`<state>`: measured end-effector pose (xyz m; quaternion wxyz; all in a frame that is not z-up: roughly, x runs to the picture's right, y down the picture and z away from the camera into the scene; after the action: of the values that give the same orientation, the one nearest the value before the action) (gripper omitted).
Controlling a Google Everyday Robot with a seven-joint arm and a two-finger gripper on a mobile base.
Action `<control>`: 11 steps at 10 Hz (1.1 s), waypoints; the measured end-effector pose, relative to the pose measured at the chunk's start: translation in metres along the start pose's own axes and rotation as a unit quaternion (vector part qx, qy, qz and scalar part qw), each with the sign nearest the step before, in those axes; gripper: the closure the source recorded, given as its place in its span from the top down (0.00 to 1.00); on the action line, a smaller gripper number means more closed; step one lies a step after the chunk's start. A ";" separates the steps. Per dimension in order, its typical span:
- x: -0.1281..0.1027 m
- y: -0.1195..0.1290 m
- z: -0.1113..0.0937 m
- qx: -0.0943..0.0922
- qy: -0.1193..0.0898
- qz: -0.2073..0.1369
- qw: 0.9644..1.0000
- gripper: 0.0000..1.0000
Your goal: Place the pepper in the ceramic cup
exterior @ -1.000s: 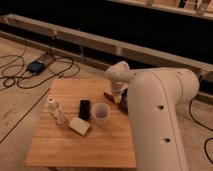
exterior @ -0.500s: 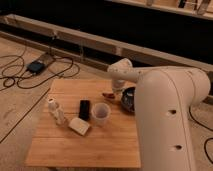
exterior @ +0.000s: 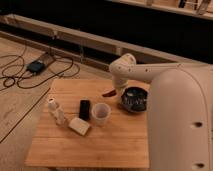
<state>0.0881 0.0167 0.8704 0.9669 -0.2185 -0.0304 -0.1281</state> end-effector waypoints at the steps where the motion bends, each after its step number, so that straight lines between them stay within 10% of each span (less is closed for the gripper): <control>1: 0.006 0.001 -0.014 0.013 0.009 -0.010 1.000 0.00; 11: 0.021 0.040 -0.115 0.083 0.042 -0.087 0.992 0.00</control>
<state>0.1194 -0.0026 0.7527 0.9673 -0.1280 -0.0189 -0.2180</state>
